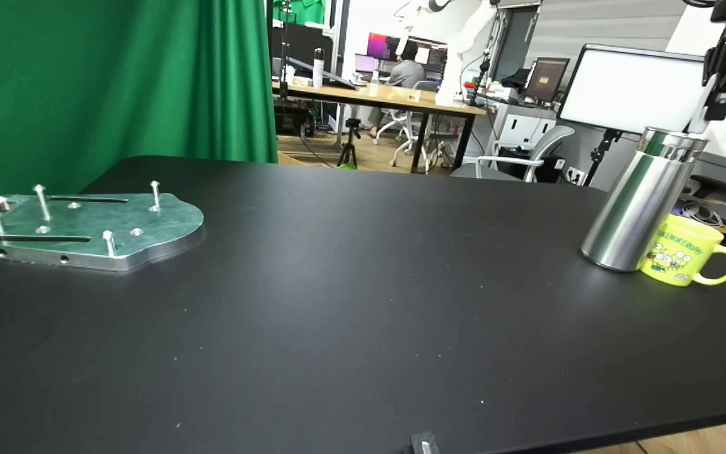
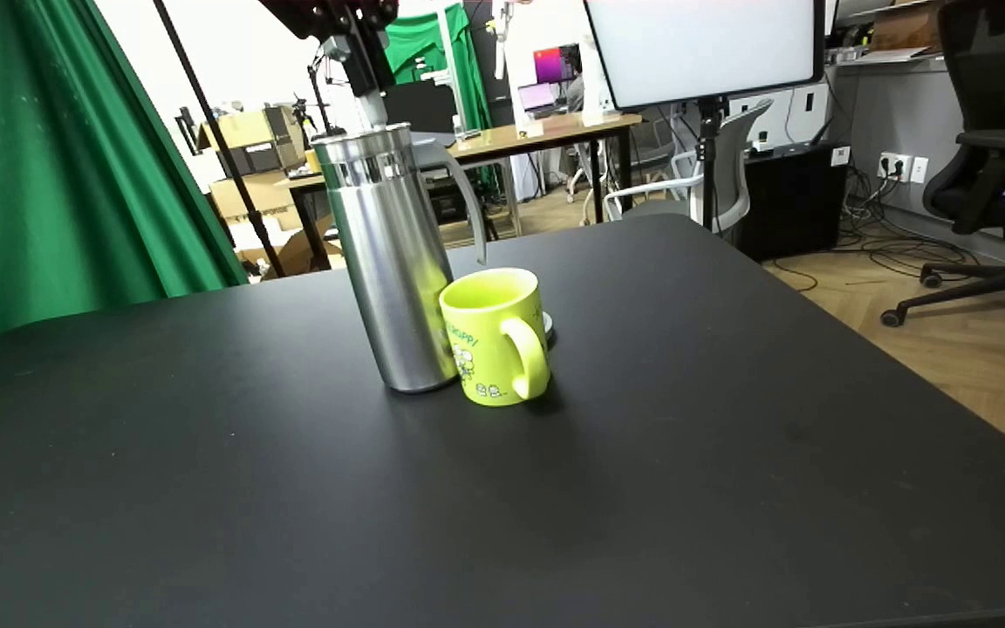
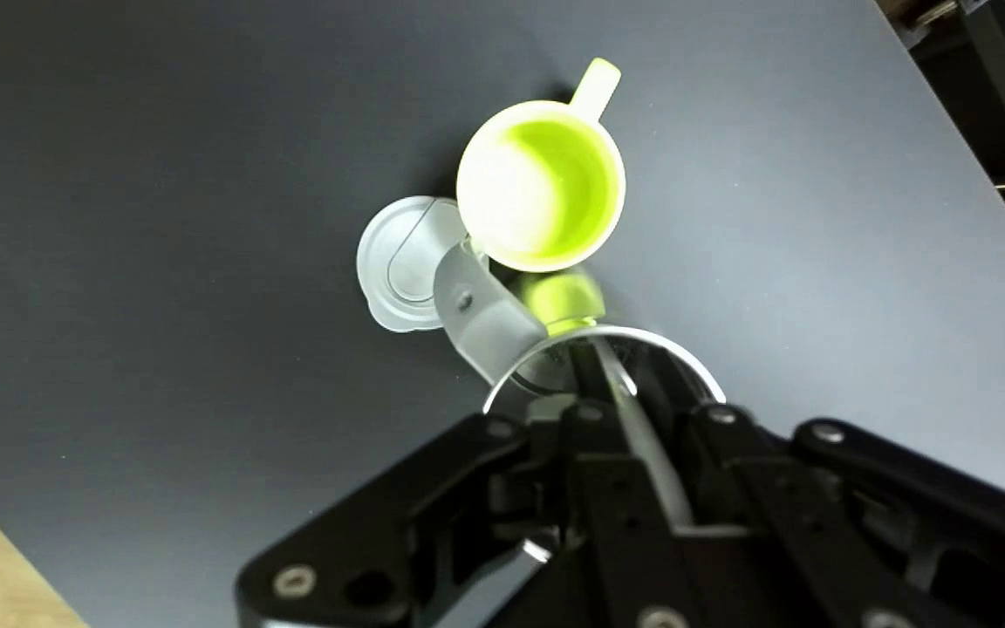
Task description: Clean the bottle by moving the brush up and down.
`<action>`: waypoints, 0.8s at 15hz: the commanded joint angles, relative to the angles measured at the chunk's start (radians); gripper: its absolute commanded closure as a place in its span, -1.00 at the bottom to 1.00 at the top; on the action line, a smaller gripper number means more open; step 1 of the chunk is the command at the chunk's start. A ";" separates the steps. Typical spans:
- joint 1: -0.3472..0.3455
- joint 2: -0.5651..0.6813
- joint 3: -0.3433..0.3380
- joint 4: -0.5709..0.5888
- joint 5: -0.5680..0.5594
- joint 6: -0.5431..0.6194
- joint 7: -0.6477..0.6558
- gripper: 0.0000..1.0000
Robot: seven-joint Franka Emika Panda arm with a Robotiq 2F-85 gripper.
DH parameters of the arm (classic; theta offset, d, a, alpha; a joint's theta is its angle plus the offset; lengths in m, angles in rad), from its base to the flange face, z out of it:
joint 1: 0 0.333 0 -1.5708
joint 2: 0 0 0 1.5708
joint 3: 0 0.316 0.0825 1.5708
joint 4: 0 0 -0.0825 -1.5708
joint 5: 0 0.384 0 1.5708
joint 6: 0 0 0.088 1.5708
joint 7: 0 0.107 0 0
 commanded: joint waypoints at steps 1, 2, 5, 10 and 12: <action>0.005 -0.027 0.014 0.000 -0.014 -0.025 0.016 0.93; 0.006 -0.040 0.017 0.000 -0.010 -0.031 0.009 0.93; 0.017 -0.103 0.029 0.008 0.004 -0.070 -0.001 0.93; 0.040 -0.226 0.032 0.025 0.003 -0.117 -0.005 0.93; 0.044 -0.245 0.023 0.024 0.012 -0.114 -0.013 0.93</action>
